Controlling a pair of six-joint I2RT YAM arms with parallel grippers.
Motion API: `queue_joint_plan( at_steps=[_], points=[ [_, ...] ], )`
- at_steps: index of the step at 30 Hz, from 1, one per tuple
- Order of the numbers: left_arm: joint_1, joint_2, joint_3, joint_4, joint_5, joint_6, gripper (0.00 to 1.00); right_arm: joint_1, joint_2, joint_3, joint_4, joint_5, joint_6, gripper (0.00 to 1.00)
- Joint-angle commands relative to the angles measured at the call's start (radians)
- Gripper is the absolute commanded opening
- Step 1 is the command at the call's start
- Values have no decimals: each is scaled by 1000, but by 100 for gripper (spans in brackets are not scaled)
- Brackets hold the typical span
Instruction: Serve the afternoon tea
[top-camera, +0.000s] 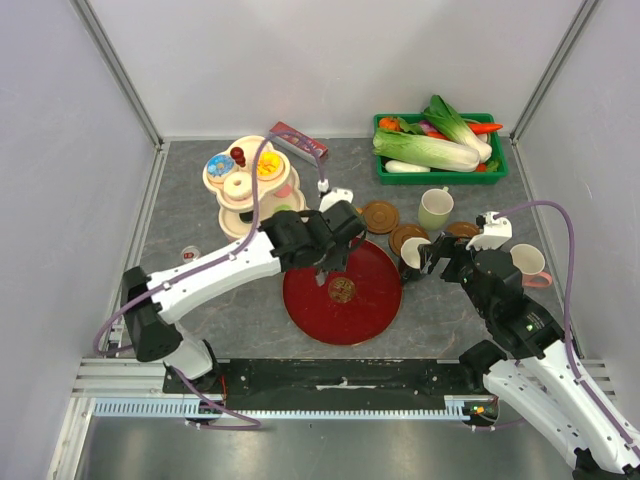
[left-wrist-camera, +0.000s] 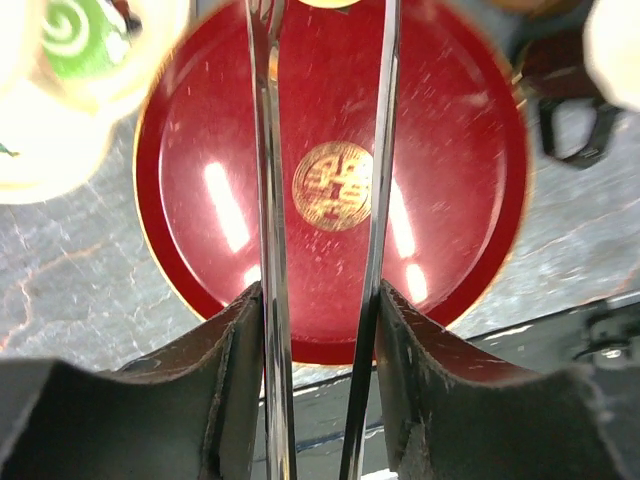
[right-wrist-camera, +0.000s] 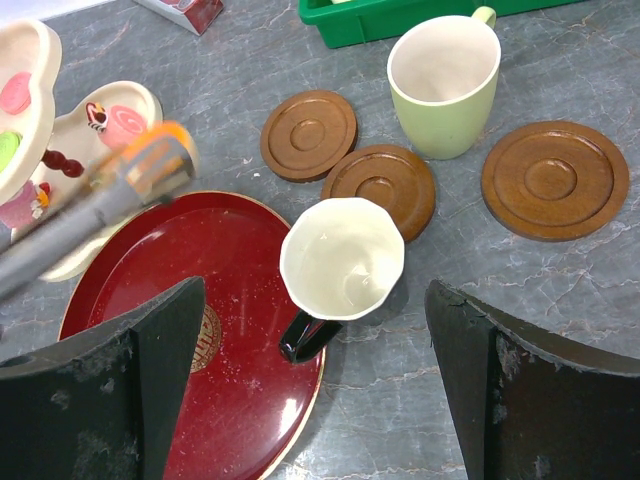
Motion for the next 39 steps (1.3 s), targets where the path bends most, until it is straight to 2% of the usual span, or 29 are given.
queue_joint_plan(
  at_steps=[1, 6, 11, 15, 27, 39],
  points=[
    [4, -89, 171, -30, -112, 73, 50, 1, -10, 0, 21, 6, 5, 98],
    [36, -90, 359, -93, -192, 119, 50, 1, -4, 3, 21, 6, 6, 98],
    [162, -101, 490, -110, -176, 163, 50, 1, -7, 3, 21, 9, 3, 98],
    [269, -135, 527, -118, -155, 185, 51, 2, -7, 3, 23, 6, 6, 98],
    [476, -224, 466, -176, -195, 168, 53, 1, 1, 1, 23, 4, 5, 98],
    [633, -228, 387, -168, 6, 188, 53, 2, -4, 1, 24, -3, 5, 98]
  ],
)
